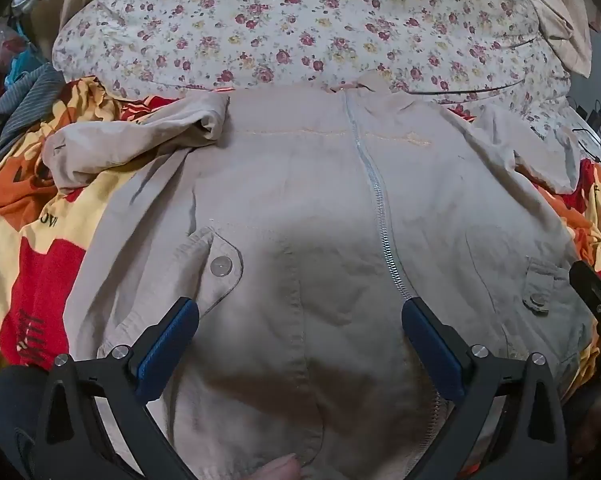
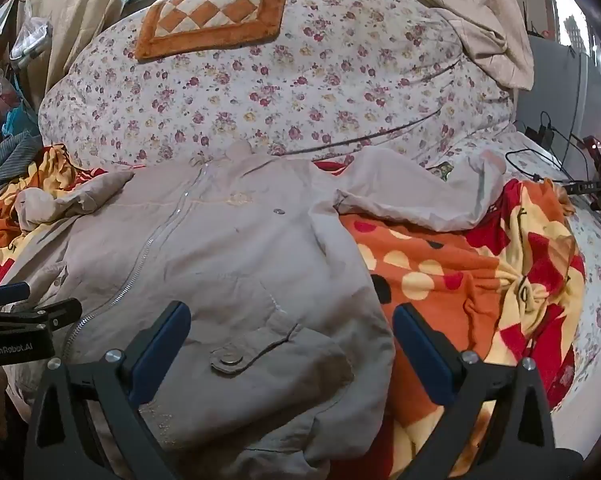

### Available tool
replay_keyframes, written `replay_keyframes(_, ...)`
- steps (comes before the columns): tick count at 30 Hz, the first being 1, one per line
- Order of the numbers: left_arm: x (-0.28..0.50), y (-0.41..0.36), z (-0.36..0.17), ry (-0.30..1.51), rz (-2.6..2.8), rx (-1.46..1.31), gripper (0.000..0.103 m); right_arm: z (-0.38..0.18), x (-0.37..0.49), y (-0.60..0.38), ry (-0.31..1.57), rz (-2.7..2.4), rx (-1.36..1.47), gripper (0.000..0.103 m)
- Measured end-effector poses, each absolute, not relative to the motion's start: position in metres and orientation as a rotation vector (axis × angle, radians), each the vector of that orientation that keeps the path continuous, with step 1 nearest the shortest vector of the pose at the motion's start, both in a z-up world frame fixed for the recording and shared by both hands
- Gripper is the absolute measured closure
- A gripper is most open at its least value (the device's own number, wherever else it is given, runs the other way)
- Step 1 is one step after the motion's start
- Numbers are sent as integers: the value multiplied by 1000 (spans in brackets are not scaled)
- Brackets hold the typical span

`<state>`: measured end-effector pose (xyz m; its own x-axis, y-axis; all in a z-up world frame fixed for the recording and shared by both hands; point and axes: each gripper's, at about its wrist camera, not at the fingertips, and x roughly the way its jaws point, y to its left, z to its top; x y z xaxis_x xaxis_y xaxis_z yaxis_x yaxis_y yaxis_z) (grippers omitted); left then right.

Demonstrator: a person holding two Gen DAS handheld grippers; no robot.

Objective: Fold large clothes

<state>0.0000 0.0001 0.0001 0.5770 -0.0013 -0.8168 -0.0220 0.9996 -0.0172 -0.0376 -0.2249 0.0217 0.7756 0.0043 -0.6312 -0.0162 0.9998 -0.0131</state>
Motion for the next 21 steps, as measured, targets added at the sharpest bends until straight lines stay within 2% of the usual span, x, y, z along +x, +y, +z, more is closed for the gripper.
replay_keyframes(21,-5,-1,2,945,24,-13,3,19,-36,-228,690,5,-16,0)
